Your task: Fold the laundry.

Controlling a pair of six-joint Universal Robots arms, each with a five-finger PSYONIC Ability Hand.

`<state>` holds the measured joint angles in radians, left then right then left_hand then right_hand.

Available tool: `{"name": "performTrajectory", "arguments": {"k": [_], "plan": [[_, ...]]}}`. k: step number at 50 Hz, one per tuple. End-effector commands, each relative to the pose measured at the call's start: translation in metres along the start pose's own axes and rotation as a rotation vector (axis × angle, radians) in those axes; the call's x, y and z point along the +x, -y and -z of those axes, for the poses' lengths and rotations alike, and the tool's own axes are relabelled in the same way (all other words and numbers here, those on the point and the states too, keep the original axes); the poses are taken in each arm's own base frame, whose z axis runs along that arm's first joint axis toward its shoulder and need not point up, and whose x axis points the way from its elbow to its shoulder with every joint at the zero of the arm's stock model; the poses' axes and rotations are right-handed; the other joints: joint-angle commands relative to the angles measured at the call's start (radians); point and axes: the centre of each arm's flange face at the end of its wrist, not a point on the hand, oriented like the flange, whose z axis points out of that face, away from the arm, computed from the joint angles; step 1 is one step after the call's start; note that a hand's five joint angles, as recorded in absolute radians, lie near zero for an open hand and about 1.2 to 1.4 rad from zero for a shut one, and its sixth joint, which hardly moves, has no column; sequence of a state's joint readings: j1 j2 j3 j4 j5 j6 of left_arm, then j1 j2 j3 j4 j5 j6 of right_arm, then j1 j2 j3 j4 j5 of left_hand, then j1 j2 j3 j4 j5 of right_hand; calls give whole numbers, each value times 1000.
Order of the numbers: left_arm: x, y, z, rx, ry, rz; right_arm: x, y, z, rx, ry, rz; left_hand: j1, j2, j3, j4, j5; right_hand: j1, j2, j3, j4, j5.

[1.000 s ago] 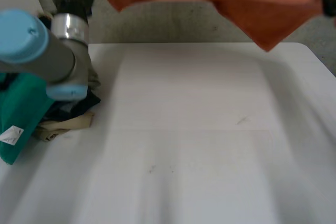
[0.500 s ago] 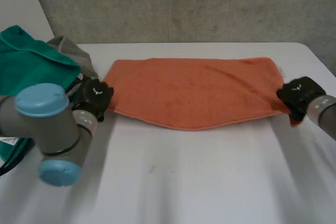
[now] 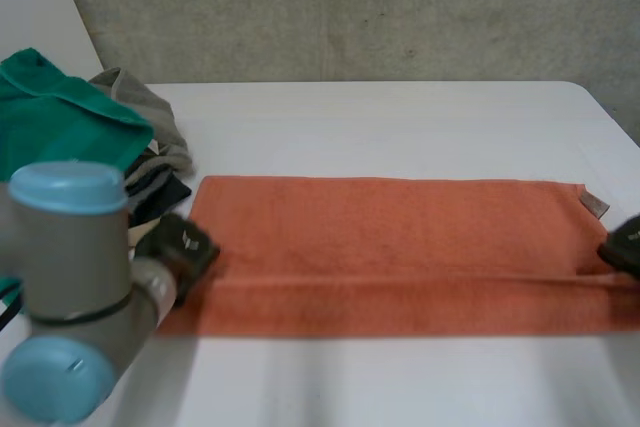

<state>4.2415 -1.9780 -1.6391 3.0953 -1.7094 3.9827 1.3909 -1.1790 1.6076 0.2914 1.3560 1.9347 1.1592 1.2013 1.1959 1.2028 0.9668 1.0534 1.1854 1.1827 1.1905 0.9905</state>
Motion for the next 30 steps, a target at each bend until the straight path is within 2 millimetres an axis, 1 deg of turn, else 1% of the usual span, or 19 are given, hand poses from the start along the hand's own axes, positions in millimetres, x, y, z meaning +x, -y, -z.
{"name": "performTrajectory", "arguments": {"k": [1, 3, 6, 7, 9, 13, 17, 20, 22, 24, 30], "plan": [[-10, 23, -54, 91, 130, 26, 10, 13, -29, 67, -91, -52, 237, 195, 200, 193, 255, 343, 211, 214, 206, 231], [-6, 25, -59, 98, 124, 24, 13, 14, -31, 66, -104, -62, 237, 195, 200, 193, 255, 343, 211, 214, 206, 231], [-4, 26, -60, 104, 123, 22, 15, 13, -33, 46, -105, -85, 237, 195, 200, 193, 255, 343, 211, 214, 206, 231], [-4, 26, -61, 102, 125, 23, 14, 12, -33, 33, -100, -92, 237, 195, 200, 193, 255, 262, 131, 133, 125, 151], [-4, 26, -61, 102, 125, 21, 12, 6, -32, -23, -84, -111, 237, 195, 200, 193, 255, -19, -151, -148, -156, -130], [-4, 24, -59, 96, 123, 22, 16, 1, -27, -106, -80, -122, 237, 195, 200, 193, 255, -231, -363, -360, -368, -343], [-1, 21, -56, 80, 117, 18, 18, -3, -21, -160, -71, -125, 237, 195, 200, 193, 255, -284, -416, -414, -421, -396], [1, 18, -53, 69, 108, 16, 19, -3, -20, -166, -66, -131, 237, 195, 200, 193, 255, -255, -387, -384, -392, -367], [0, 19, -50, 72, 108, 19, 18, -2, -19, -159, -58, -132, 237, 195, 200, 193, 255, -10, -142, -139, -147, -121], [1, 18, -49, 70, 103, 20, 17, -1, -21, -147, -53, -131, 237, 195, 200, 193, 255, 341, 209, 212, 204, 230], [3, 17, -48, 71, 98, 18, 11, 8, -23, -35, 6, -161, 237, 195, 200, 193, 255, 343, 211, 214, 206, 231]]}}
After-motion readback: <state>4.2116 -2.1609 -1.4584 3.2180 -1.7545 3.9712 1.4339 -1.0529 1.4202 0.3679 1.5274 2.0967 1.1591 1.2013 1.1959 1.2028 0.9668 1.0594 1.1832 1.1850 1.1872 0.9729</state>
